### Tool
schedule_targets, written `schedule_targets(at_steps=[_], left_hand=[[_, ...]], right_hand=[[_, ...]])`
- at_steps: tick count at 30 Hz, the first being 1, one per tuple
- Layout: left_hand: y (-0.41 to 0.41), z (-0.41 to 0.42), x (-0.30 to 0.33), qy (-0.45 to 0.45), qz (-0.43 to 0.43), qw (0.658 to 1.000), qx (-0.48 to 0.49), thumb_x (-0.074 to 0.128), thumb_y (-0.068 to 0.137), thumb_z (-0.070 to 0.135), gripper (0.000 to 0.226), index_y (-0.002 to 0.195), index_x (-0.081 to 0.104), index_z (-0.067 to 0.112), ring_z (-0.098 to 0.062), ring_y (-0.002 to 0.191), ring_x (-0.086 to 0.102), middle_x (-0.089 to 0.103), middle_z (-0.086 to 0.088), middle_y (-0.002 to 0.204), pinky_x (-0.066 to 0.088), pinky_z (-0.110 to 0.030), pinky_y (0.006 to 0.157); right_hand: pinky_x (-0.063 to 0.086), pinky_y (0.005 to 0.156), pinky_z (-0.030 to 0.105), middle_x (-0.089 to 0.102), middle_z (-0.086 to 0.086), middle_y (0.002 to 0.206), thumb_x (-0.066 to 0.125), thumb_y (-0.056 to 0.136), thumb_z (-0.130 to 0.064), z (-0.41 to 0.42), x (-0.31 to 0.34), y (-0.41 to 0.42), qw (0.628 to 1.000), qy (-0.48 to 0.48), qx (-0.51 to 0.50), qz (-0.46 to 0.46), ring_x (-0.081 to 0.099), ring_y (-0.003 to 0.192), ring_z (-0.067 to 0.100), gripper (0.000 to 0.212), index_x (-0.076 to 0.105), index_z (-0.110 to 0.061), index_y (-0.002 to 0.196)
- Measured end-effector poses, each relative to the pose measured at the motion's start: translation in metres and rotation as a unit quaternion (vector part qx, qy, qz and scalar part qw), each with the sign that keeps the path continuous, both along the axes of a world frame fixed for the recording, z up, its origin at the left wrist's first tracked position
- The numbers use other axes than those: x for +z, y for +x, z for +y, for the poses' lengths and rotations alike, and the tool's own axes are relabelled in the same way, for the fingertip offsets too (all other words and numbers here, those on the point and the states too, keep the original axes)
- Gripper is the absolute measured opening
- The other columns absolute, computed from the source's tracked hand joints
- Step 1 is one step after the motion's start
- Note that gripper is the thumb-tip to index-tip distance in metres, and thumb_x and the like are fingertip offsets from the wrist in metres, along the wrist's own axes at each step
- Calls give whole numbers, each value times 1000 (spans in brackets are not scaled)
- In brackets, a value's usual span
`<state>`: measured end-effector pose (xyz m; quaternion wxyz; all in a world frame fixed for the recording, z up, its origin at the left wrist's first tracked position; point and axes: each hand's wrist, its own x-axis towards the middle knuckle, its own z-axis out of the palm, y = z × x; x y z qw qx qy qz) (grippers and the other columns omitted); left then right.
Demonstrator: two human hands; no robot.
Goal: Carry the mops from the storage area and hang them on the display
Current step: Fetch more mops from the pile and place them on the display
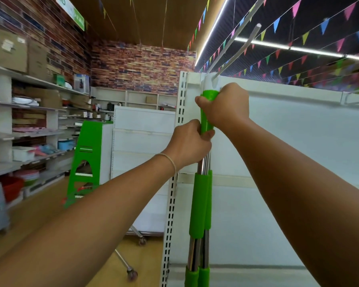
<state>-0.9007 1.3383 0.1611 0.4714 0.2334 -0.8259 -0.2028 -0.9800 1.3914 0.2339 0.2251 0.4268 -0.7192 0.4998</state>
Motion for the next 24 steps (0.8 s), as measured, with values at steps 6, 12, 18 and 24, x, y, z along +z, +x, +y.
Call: schedule_targets(at_steps=[6,12,18,24], left_hand=[[8,2,-1,-136,-105,982,83,42,101,36,40,68,49,15,-20,60,62,61,-7,64,55,-32,68],[23,5,-24,-72,-148,985,47,33,103,40,53,85,60,-2,-28,74,67,69,-17,84,55,-37,71],[63,-4,-55,-67,-266,956,107,37,101,43,46,98,65,7,-22,80,55,63,-7,87,38,-29,67],[139,-27,-86,-43,-362,917,159,36,100,46,43,123,58,17,-27,107,58,64,-7,118,46,-32,82]], right_hand=[[36,53,27,41,-2,70,73,85,-50,7,1,4,1000,13,22,-2,52,75,19,47,44,-13,81],[39,66,30,57,7,93,72,86,-50,16,-13,6,999,40,33,15,58,84,23,46,58,-9,98],[29,115,46,30,22,155,69,85,-9,13,-103,25,972,32,7,231,27,142,42,73,35,-7,150],[28,114,59,48,30,143,69,78,-1,-1,-159,56,958,20,24,284,33,142,50,51,62,-2,129]])
